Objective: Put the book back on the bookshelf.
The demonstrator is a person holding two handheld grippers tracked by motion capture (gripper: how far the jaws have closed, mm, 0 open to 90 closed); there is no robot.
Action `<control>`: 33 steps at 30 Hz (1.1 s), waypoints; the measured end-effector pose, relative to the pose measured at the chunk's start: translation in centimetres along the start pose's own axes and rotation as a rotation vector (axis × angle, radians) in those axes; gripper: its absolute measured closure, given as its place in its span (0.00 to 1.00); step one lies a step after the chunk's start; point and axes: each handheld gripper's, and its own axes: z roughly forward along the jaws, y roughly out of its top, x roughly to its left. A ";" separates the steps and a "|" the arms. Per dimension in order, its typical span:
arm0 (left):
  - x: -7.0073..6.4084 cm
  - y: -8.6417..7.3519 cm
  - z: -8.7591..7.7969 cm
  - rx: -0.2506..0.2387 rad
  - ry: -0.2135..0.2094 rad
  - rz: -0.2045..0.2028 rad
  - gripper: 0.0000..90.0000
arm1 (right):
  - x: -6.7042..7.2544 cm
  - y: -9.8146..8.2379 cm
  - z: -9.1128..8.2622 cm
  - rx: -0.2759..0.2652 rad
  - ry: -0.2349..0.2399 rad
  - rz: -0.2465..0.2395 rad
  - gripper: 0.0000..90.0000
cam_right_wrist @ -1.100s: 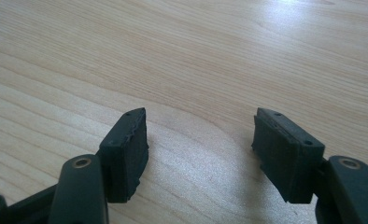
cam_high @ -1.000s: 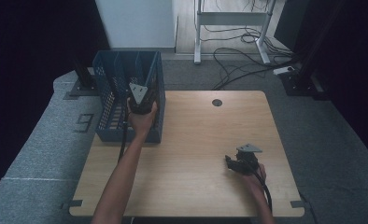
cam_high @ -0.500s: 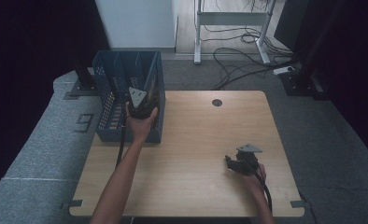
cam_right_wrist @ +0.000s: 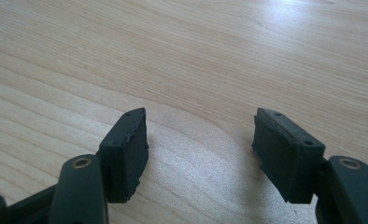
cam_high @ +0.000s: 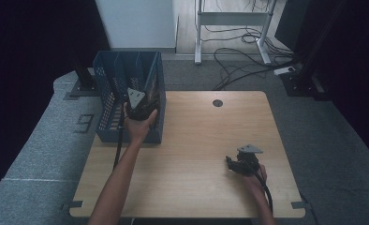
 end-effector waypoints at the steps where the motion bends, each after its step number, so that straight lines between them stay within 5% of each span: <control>1: 0.0 0.0 -0.1 0.004 -0.005 0.000 0.47 | 0.0 0.0 0.0 0.000 0.000 0.000 0.39; 15: 0.3 -0.5 -1.8 0.042 -0.041 0.020 0.39 | 0.0 0.0 0.0 0.001 0.002 0.002 0.39; 33: 0.0 -2.6 -5.9 0.077 -0.112 0.016 0.38 | 0.0 0.0 0.0 0.002 0.001 0.003 0.38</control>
